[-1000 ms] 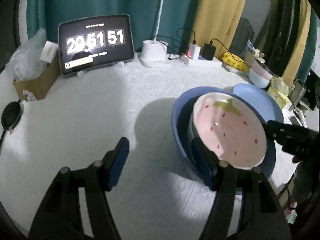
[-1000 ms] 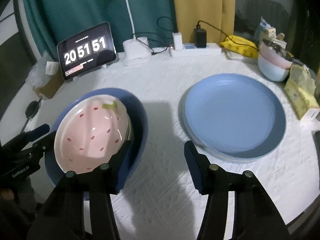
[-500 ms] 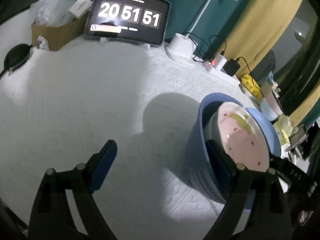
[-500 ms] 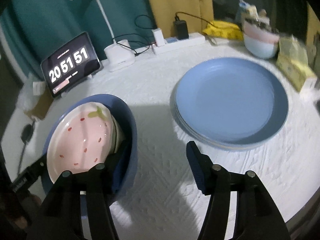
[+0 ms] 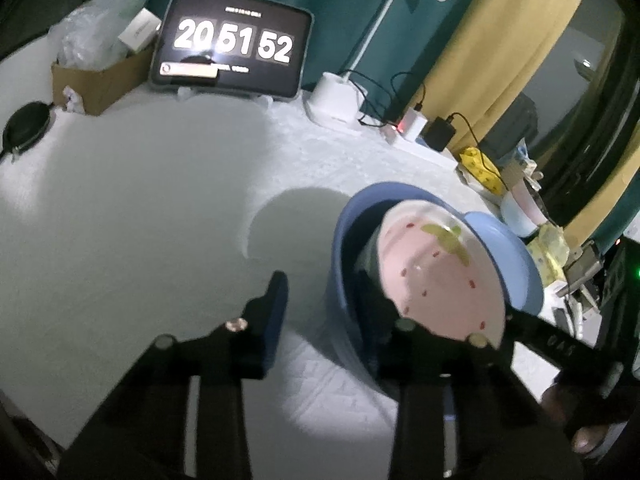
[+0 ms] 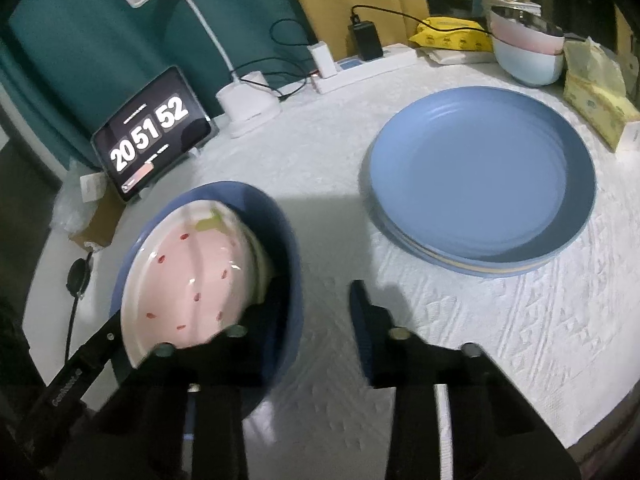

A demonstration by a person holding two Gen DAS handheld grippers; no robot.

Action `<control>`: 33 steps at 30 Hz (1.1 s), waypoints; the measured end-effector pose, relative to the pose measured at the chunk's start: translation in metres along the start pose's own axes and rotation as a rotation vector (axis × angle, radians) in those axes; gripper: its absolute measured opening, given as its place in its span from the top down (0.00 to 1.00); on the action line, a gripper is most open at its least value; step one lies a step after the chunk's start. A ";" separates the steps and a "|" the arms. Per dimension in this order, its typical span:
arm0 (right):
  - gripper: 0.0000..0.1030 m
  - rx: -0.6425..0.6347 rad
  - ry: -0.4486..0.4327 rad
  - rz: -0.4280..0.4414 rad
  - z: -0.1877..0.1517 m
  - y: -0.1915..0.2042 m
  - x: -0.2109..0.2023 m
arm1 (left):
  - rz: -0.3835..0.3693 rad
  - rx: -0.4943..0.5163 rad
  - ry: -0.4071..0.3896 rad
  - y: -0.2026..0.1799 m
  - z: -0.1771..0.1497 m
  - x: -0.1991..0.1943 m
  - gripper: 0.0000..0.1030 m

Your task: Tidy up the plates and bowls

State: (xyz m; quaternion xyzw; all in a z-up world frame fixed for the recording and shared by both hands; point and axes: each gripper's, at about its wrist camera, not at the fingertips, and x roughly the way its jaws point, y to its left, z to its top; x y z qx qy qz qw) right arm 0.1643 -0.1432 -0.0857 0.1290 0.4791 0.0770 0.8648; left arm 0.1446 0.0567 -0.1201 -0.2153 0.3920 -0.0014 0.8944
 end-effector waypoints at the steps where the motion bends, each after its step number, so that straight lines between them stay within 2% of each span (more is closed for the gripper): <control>1: 0.88 -0.017 -0.007 -0.004 -0.001 0.004 -0.001 | -0.007 0.002 0.003 -0.001 0.000 0.000 0.76; 5: 0.90 -0.029 -0.025 -0.021 -0.002 0.010 -0.001 | -0.013 0.025 0.000 -0.008 -0.001 -0.002 0.90; 17: 0.91 -0.019 -0.062 -0.038 -0.008 0.012 -0.006 | -0.033 0.002 0.010 -0.003 0.000 -0.003 0.91; 33: 0.91 -0.033 -0.089 -0.034 -0.003 0.014 -0.021 | -0.014 0.067 -0.025 -0.019 0.001 -0.015 0.92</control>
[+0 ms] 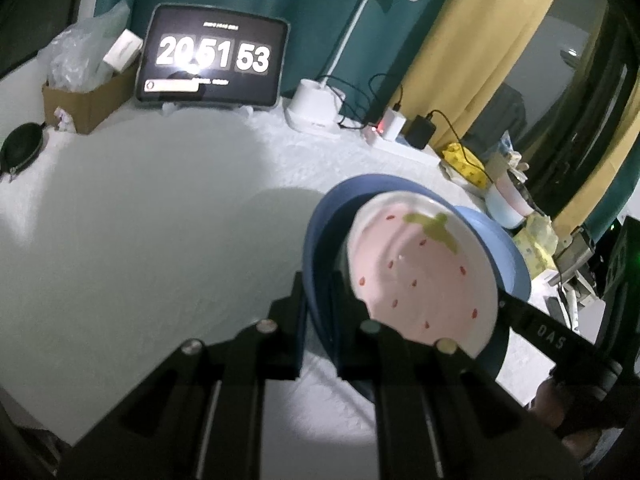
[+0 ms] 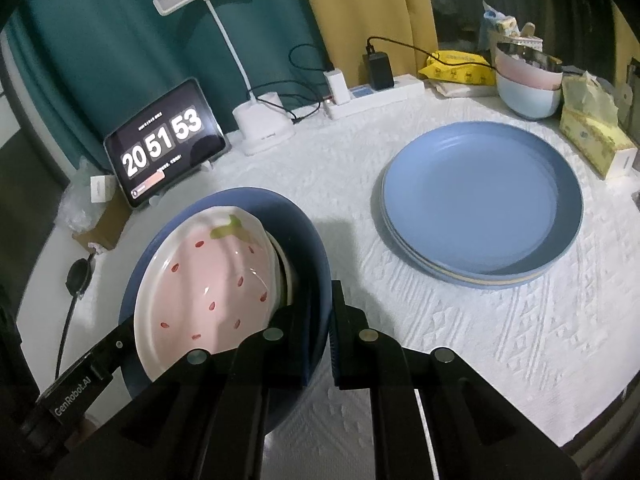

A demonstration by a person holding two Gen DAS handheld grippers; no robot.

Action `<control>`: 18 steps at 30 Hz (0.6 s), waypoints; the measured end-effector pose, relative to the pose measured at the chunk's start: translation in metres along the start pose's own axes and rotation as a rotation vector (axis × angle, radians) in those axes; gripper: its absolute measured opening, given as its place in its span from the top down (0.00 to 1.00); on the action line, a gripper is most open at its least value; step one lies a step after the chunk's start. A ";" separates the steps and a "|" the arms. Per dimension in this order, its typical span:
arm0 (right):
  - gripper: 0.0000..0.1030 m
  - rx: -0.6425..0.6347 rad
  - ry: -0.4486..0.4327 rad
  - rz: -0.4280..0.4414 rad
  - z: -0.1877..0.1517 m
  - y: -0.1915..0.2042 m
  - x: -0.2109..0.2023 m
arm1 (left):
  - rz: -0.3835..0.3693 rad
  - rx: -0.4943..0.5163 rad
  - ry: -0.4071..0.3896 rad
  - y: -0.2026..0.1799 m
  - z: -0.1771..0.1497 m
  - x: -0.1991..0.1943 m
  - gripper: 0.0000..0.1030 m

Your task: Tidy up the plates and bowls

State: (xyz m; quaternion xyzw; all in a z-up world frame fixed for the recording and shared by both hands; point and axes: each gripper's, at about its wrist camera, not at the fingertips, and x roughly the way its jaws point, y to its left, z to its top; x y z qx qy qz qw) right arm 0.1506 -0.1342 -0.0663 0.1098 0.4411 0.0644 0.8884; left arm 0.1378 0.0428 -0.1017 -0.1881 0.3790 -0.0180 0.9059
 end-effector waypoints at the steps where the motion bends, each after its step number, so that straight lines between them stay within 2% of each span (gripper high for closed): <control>1: 0.91 0.001 -0.005 0.002 0.001 -0.001 -0.002 | -0.001 0.004 -0.003 -0.002 0.001 -0.001 0.92; 18: 0.91 0.015 -0.081 -0.003 0.025 -0.031 -0.033 | -0.032 0.082 -0.045 -0.054 0.022 -0.007 0.92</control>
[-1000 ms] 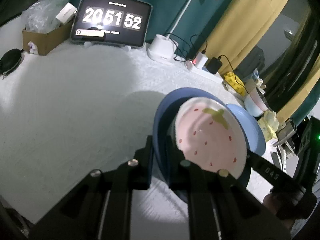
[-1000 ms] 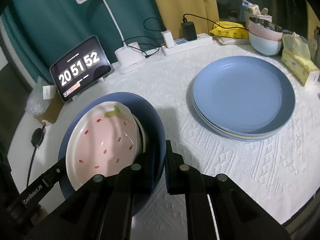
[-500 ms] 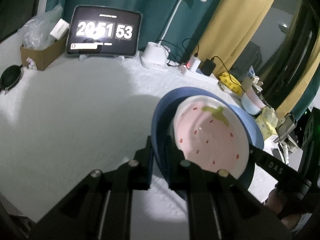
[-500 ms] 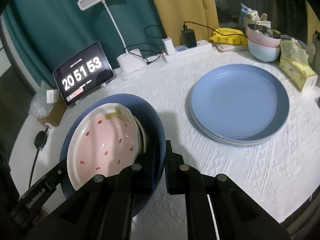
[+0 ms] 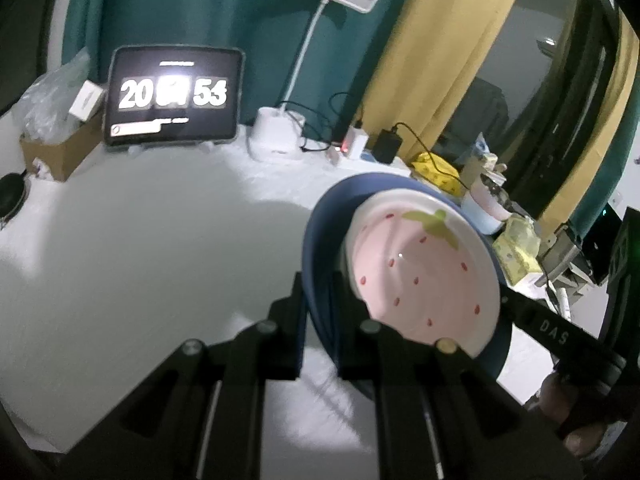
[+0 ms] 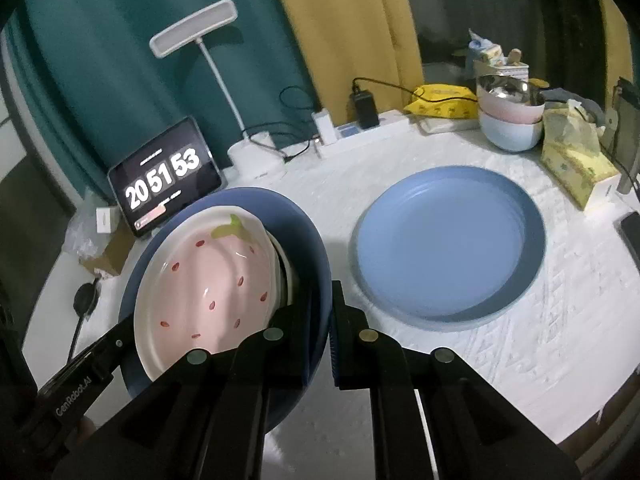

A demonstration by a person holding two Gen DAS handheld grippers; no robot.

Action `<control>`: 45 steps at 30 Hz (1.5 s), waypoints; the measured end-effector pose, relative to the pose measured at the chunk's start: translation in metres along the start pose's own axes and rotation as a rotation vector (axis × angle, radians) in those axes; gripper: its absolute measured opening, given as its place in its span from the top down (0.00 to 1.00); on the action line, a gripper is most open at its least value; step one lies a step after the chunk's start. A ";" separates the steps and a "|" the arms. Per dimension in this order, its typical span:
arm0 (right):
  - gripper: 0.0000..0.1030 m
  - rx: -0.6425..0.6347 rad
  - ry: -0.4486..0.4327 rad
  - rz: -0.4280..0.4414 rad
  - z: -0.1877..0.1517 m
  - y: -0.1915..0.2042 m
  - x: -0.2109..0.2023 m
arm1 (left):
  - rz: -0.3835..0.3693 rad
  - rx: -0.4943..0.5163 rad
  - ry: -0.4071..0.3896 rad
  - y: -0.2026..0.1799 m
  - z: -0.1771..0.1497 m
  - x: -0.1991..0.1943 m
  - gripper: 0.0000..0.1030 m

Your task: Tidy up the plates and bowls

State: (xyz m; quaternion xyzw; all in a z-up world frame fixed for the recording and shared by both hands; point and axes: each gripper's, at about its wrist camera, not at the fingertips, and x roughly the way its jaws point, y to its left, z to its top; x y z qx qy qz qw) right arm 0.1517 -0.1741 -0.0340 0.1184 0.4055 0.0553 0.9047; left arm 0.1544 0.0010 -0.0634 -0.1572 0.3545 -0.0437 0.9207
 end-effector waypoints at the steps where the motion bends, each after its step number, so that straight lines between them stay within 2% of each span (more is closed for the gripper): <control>1: 0.91 0.003 -0.004 -0.003 0.002 -0.003 -0.002 | -0.003 0.004 0.000 -0.003 0.001 0.001 0.92; 22: 0.91 0.063 -0.057 -0.038 0.041 -0.067 -0.013 | -0.049 0.090 0.012 -0.076 0.028 0.036 0.91; 31: 0.91 0.095 -0.066 -0.071 0.051 -0.099 -0.011 | -0.074 0.121 0.048 -0.106 0.032 0.065 0.91; 45: 0.91 0.141 -0.044 -0.108 0.071 -0.141 0.015 | -0.097 0.156 0.110 -0.134 0.044 0.120 0.91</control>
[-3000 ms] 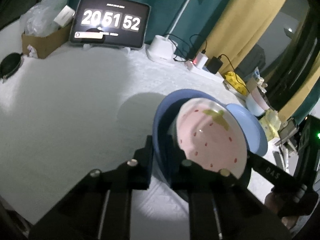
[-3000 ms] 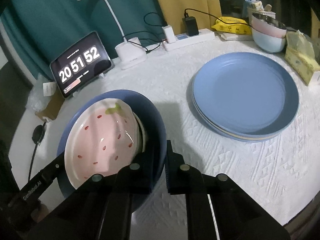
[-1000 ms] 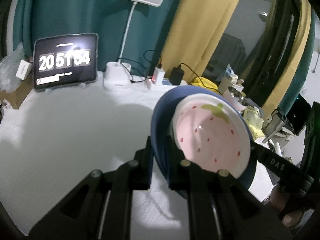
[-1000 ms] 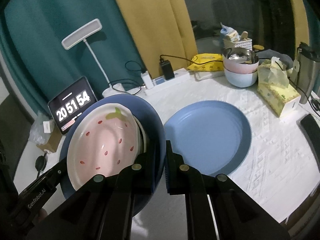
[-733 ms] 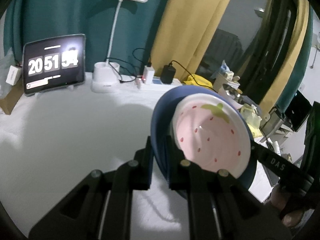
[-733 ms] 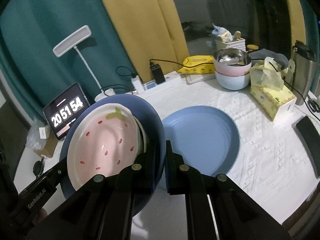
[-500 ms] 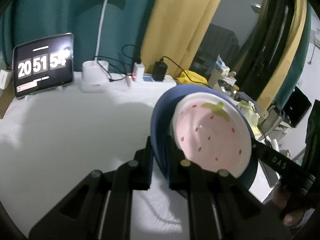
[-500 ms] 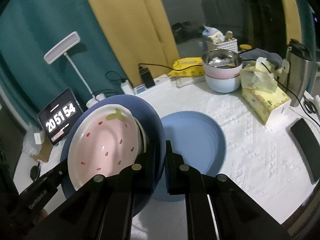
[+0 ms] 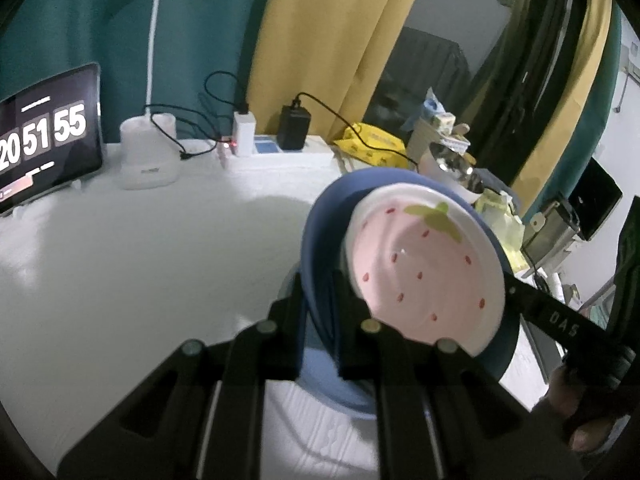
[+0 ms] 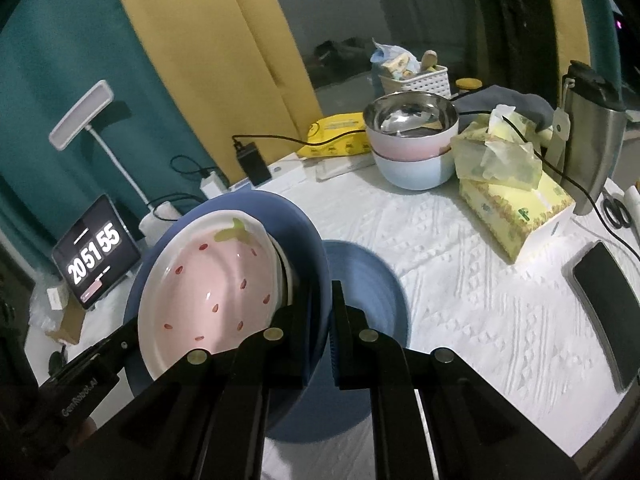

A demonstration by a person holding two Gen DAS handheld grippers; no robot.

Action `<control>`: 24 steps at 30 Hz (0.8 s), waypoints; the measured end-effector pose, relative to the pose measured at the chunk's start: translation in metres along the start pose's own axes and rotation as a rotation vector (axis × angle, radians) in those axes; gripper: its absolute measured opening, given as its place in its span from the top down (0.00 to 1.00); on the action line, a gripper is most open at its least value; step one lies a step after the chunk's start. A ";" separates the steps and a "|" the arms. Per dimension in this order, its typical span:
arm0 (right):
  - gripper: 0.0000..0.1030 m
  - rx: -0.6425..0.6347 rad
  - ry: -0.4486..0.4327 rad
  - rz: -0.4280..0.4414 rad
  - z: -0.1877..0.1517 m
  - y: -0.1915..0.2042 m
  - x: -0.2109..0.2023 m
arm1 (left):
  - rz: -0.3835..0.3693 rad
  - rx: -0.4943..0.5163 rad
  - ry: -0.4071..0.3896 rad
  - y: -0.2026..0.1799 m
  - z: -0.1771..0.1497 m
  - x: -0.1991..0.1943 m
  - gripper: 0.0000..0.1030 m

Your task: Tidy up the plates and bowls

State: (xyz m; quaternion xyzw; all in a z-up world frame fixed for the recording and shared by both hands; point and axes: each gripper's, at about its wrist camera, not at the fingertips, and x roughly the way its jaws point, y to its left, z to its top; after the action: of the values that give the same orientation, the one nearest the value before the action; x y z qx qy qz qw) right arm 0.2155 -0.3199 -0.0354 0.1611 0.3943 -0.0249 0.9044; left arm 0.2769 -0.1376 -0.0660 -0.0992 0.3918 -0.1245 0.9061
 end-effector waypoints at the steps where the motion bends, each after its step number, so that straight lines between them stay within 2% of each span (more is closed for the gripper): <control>1: 0.91 0.002 0.003 -0.004 0.002 -0.002 0.003 | -0.002 0.001 0.006 0.000 0.001 0.003 0.91; 12: 0.91 0.036 0.052 -0.049 0.006 -0.019 0.026 | -0.016 0.023 0.078 -0.003 0.004 0.036 0.90; 22: 0.90 0.036 0.047 -0.061 0.009 -0.017 0.029 | 0.000 0.046 0.081 0.000 0.005 0.042 0.85; 24: 0.85 0.030 0.023 -0.074 0.009 -0.016 0.029 | 0.011 0.051 0.079 0.000 0.004 0.043 0.84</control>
State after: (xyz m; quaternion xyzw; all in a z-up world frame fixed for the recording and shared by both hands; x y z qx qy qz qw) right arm 0.2389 -0.3351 -0.0546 0.1602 0.4101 -0.0623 0.8957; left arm 0.3079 -0.1501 -0.0929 -0.0690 0.4244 -0.1332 0.8930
